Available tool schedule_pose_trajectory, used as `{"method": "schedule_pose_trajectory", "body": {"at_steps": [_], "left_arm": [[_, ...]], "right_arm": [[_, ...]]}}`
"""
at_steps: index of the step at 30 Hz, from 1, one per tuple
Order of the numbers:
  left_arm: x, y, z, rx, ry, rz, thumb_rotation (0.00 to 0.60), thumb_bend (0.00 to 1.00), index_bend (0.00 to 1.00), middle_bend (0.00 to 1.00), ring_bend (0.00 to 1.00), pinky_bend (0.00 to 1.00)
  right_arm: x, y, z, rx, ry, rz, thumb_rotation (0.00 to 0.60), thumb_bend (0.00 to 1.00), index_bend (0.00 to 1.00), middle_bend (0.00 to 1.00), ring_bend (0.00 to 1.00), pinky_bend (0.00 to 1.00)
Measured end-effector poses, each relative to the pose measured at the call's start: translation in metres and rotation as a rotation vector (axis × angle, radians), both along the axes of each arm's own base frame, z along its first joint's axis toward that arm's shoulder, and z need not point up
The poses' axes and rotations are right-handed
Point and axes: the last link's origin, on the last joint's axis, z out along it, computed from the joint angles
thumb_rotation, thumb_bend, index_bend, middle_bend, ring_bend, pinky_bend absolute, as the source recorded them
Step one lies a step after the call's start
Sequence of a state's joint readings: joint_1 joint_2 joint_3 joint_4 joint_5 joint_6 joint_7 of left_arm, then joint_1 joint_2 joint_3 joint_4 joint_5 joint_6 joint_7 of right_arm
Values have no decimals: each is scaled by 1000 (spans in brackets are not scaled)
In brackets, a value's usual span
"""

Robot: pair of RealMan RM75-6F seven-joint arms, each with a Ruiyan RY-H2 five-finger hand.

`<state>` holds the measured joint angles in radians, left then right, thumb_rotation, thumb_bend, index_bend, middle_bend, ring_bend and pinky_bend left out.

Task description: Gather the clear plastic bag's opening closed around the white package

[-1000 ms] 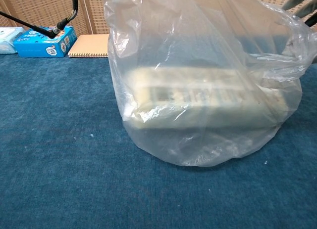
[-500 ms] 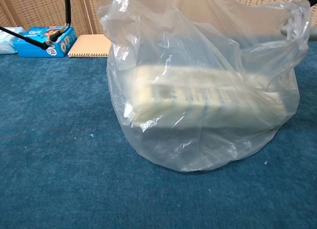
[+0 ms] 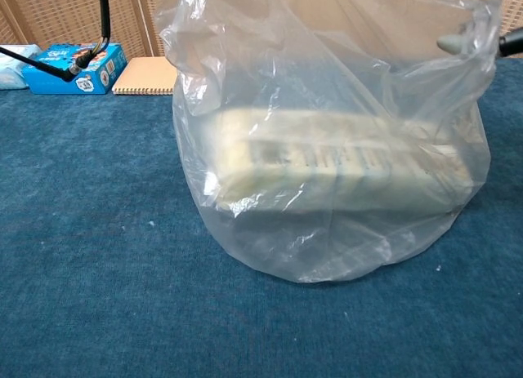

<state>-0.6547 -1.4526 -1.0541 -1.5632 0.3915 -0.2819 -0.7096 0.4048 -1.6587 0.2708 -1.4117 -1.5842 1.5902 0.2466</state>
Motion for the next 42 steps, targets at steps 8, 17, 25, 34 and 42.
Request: {"method": "schedule_pose_trajectory", "body": {"at_steps": [8, 17, 25, 34, 42], "left_arm": [[-2, -1, 0, 2, 11, -3, 0, 290, 445, 581, 587, 596], [-7, -4, 1, 7, 31, -21, 0, 290, 442, 577, 581, 596], [-14, -2, 5, 36, 59, -23, 0, 290, 442, 569, 572, 596], [-12, -1, 9, 75, 70, -38, 0, 290, 439, 558, 533, 551], [-3, 0, 8, 119, 125, -91, 0, 288, 434, 538, 469, 477]], "right_arm": [[21, -17, 15, -32, -116, -30, 600, 124, 218, 287, 243, 171], [22, -30, 41, -62, -160, -51, 600, 125, 225, 288, 244, 160], [32, -38, 70, -72, -209, -39, 600, 124, 225, 288, 242, 149], [40, -31, 88, -69, -246, -8, 600, 118, 225, 288, 236, 143], [48, -31, 99, -58, -253, 3, 600, 117, 224, 288, 234, 139]]}}
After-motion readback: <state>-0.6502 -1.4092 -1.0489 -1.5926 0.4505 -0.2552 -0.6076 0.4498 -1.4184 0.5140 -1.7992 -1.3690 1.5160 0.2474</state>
